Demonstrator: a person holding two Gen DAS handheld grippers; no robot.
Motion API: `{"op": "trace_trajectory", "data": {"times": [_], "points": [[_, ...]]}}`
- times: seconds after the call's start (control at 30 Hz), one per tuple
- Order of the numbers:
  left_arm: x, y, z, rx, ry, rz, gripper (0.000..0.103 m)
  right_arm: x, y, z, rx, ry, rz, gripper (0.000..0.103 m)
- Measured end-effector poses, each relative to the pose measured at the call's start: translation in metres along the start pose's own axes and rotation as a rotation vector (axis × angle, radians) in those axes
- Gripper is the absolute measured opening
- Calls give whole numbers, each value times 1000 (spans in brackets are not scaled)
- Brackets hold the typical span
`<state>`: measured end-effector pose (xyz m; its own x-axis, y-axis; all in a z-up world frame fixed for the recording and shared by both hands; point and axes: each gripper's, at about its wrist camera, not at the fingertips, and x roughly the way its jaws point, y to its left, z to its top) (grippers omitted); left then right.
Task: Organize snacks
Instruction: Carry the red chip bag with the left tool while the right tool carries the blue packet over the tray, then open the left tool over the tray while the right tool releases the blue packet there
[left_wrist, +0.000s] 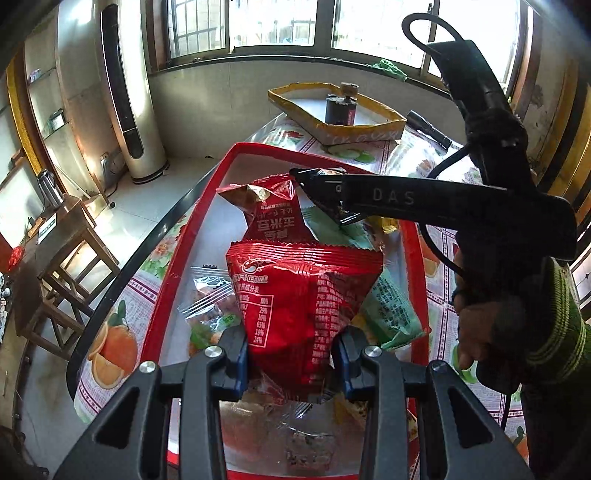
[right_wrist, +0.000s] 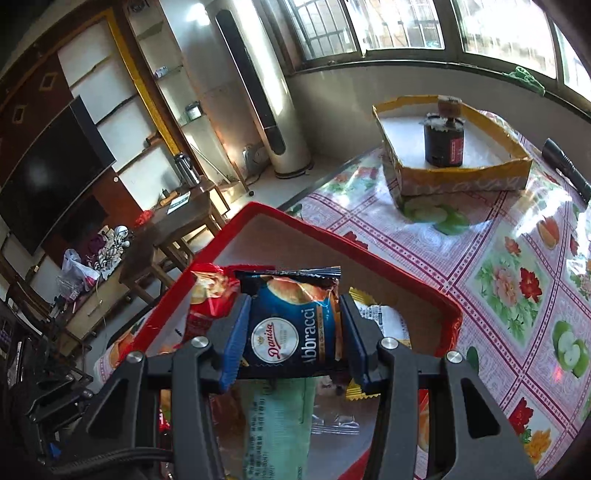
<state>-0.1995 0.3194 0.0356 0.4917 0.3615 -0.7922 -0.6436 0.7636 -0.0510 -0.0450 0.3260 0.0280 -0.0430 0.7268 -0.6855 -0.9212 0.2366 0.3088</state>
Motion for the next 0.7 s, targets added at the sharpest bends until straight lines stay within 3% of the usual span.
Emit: {"op": "trace_trajectory", "data": {"times": [0.3,0.4,0.47,0.53,0.7], "points": [[14,-4,3,5,18,17,38,11,-7,-2,14,10,23,51],[16,-1,2,-10,25,13,43,13,-9,-1,22,17,33,53],[16,1,1,-16,27,24,56,12,-9,-2,24,23,38,56],[14,2,0,-24,18,34,61,10,-10,-3,27,19,49,59],[4,1,-2,-27,3,51,62,-5,-13,-4,50,-1,67,65]]}}
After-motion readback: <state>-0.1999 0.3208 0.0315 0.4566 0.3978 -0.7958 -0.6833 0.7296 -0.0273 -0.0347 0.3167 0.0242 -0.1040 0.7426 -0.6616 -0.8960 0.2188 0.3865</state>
